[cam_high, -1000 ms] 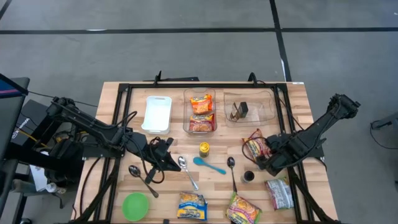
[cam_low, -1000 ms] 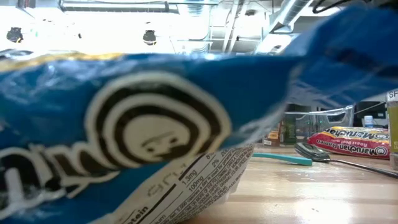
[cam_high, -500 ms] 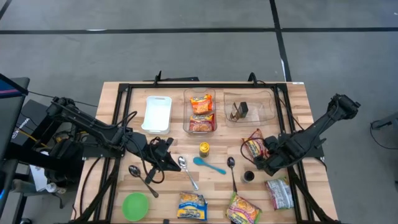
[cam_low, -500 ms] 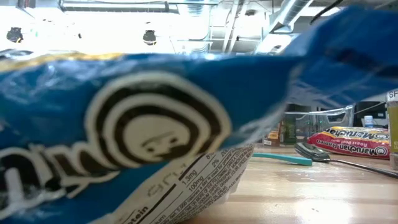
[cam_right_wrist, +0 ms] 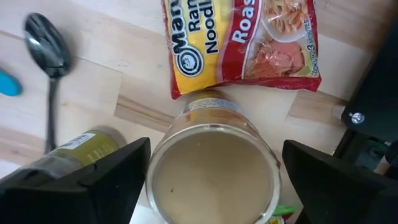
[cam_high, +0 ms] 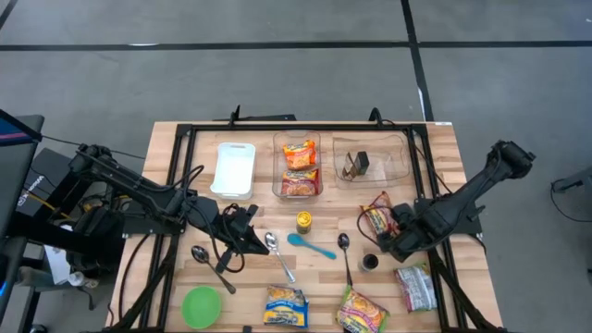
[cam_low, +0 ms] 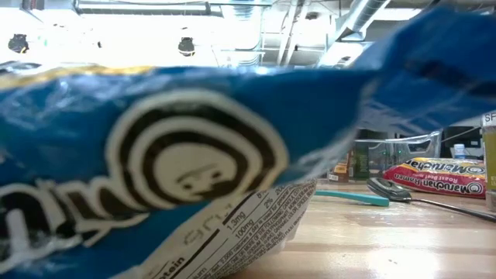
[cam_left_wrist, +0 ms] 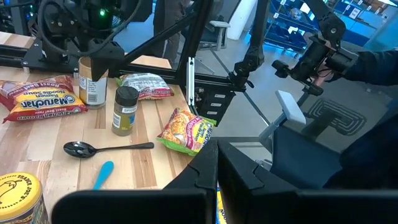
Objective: Pick & Place Food Item
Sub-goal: Put the gold spice bottle into the right transparent bin
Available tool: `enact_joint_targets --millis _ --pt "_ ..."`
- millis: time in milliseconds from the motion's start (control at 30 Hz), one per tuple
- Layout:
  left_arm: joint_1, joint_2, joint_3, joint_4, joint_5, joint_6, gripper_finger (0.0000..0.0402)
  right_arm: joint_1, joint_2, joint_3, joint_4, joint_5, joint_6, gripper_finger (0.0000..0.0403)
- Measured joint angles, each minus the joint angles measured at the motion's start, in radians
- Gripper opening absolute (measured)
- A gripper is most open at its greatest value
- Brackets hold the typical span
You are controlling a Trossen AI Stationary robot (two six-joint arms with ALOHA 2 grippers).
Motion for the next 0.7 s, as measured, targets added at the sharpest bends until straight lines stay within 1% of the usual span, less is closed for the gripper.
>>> enact_joint_targets --millis 167,267,433,567,700 --pt "0.0 0.0 0.0 0.0 0.0 0.0 0.0 0.002 0.083 0.0 0.008 -0.062 -0.053 0.0358" --pt "0.0 0.0 0.0 0.0 0.0 0.0 0.0 0.005 0.123 0.0 0.019 -0.069 -0.053 0.0358" --pt "0.0 0.0 0.0 0.0 0.0 0.0 0.0 0.009 0.141 0.0 0.065 -0.069 -0.064 0.0358" --pt "0.0 0.0 0.0 0.0 0.0 0.0 0.0 0.009 0.141 0.0 0.066 -0.069 -0.063 0.0357" --pt "0.0 0.0 0.0 0.0 0.0 0.0 0.0 0.009 0.139 0.0 0.062 -0.068 -0.063 0.0343"
